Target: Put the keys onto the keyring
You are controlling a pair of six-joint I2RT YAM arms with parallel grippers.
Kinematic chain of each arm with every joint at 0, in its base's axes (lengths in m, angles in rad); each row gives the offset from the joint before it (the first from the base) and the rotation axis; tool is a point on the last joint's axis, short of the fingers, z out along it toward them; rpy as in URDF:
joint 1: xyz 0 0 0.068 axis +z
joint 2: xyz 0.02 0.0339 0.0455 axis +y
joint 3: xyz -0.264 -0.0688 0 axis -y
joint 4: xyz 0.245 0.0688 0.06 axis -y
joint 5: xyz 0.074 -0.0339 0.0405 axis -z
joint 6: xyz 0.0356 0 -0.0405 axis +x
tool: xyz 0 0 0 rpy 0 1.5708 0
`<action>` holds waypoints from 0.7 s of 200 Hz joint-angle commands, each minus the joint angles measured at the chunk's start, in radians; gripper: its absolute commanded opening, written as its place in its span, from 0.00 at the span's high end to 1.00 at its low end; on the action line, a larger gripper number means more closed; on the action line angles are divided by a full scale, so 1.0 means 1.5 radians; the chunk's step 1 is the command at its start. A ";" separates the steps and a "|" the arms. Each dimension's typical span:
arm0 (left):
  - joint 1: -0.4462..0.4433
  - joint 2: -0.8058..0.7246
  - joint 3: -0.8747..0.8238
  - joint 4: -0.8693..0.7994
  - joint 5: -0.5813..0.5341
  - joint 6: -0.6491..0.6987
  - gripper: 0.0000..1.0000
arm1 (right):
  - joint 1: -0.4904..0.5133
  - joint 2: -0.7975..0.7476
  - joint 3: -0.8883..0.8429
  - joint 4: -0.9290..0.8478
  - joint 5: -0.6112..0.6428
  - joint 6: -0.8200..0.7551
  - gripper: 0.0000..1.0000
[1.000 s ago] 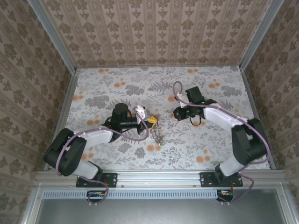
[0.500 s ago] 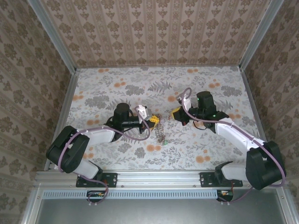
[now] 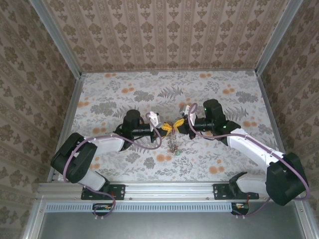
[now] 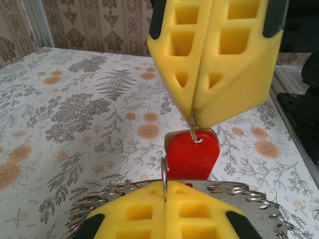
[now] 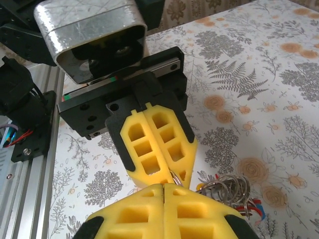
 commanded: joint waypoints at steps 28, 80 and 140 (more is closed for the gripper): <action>-0.007 -0.001 0.032 0.029 0.014 -0.007 1.00 | 0.016 0.027 0.031 0.006 0.012 -0.025 0.98; -0.008 -0.007 0.034 0.016 0.015 0.001 1.00 | 0.029 0.038 0.031 0.033 0.056 -0.026 0.97; -0.008 -0.018 0.030 0.020 0.010 0.003 1.00 | 0.042 0.022 0.022 0.020 0.204 -0.051 0.98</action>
